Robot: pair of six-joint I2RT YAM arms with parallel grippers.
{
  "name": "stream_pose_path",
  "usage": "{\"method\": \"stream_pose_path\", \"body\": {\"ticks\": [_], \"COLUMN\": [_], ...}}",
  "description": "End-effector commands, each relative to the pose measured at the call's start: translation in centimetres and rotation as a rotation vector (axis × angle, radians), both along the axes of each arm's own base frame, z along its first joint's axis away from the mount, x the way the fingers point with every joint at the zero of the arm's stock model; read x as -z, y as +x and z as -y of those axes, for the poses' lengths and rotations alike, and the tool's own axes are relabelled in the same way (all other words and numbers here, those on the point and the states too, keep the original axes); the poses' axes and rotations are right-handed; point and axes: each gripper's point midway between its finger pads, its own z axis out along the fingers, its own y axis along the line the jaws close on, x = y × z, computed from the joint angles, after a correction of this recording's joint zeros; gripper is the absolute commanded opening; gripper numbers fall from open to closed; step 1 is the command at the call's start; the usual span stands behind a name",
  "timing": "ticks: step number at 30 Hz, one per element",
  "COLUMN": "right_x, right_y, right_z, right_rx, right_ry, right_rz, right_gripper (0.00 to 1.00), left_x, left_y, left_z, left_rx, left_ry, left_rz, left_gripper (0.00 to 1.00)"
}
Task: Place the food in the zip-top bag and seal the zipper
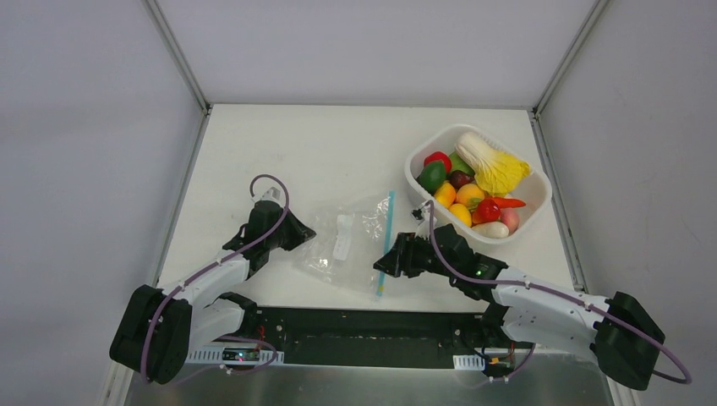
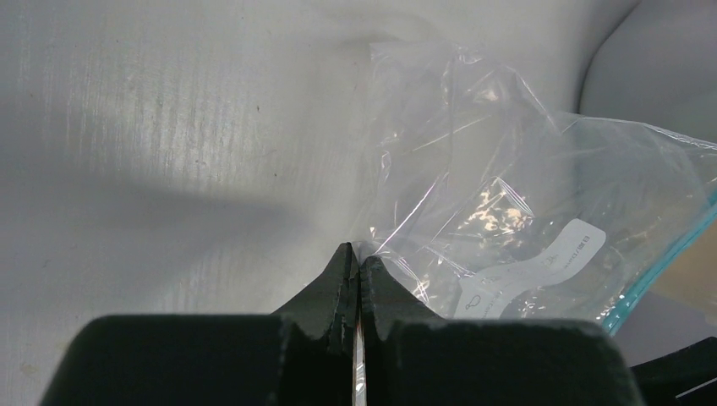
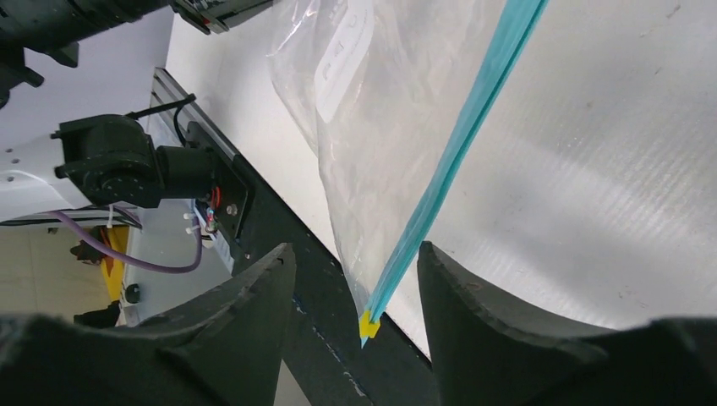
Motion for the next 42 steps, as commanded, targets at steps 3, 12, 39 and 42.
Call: {"method": "stream_pose_path", "body": {"ticks": [3, 12, 39, 42], "right_x": [-2.2, -4.9, -0.3, 0.0], "right_y": [0.0, -0.3, 4.9, 6.0], "right_z": [-1.0, -2.5, 2.8, 3.3], "right_rx": [-0.007, -0.07, 0.325, 0.347], "right_ry": [0.115, 0.212, -0.042, -0.073], "right_rz": [0.02, 0.058, 0.064, 0.054], "right_gripper": [0.53, 0.5, 0.51, 0.47], "left_x": [-0.2, -0.7, -0.2, 0.1], "left_y": [0.2, 0.4, -1.0, -1.4], "left_z": [0.2, 1.2, -1.0, -1.4], "left_rx": [0.013, 0.034, 0.1, 0.135], "left_ry": [0.006, -0.059, 0.139, 0.192], "left_rz": [0.035, 0.065, 0.055, 0.042], "left_gripper": [0.0, 0.0, 0.0, 0.0]}}
